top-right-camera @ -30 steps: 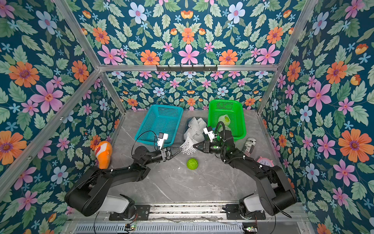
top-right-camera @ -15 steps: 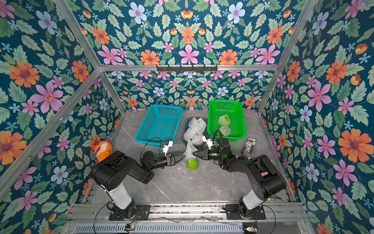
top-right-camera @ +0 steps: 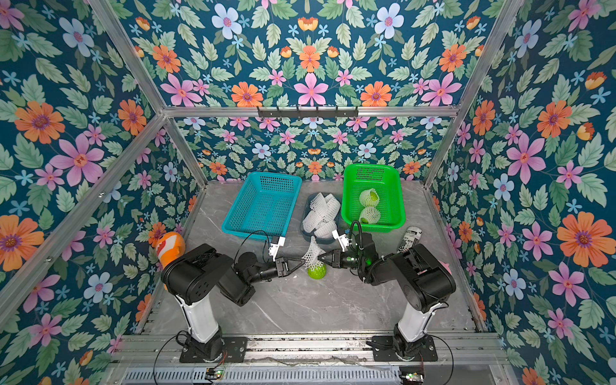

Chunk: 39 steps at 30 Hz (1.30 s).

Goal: Sleeve custard apples in foam nets
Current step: Put on the foam net on the custard apple.

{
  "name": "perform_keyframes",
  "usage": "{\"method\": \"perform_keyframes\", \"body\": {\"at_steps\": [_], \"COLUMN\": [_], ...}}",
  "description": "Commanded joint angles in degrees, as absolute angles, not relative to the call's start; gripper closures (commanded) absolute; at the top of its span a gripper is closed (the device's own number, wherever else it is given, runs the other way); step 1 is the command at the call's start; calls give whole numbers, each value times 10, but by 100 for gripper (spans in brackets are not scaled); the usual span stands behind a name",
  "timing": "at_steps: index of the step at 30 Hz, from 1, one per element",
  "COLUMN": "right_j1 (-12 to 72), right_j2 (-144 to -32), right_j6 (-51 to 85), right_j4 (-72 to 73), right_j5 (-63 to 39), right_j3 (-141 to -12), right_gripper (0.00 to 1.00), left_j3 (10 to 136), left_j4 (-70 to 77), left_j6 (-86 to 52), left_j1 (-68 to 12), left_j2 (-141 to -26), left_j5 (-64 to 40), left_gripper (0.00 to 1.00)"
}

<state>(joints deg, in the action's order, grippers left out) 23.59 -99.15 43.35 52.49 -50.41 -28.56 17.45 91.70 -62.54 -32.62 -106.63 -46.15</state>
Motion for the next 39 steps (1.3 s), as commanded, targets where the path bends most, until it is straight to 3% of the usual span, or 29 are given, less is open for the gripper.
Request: {"method": "perform_keyframes", "body": {"at_steps": [1, 16, 28, 39], "right_j1": [236, 235, 237, 289], "right_j2": [-989, -955, -936, -905], "right_j6": [422, 395, 391, 339], "right_j4": [548, 492, 577, 537], "right_j5": [-492, -496, -479, -426], "right_j3": [-282, -258, -188, -164], "right_gripper": [100, 100, 100, 100], "left_j3": [174, 158, 143, 125], "left_j4": [984, 984, 984, 984], "left_j6": [-606, -600, -581, -565], "left_j1": [-325, -325, -340, -345], "left_j2": [-1074, -1092, -1091, -1101], "left_j5": [-458, -468, -474, -474], "left_gripper": [99, 100, 99, 99]}}
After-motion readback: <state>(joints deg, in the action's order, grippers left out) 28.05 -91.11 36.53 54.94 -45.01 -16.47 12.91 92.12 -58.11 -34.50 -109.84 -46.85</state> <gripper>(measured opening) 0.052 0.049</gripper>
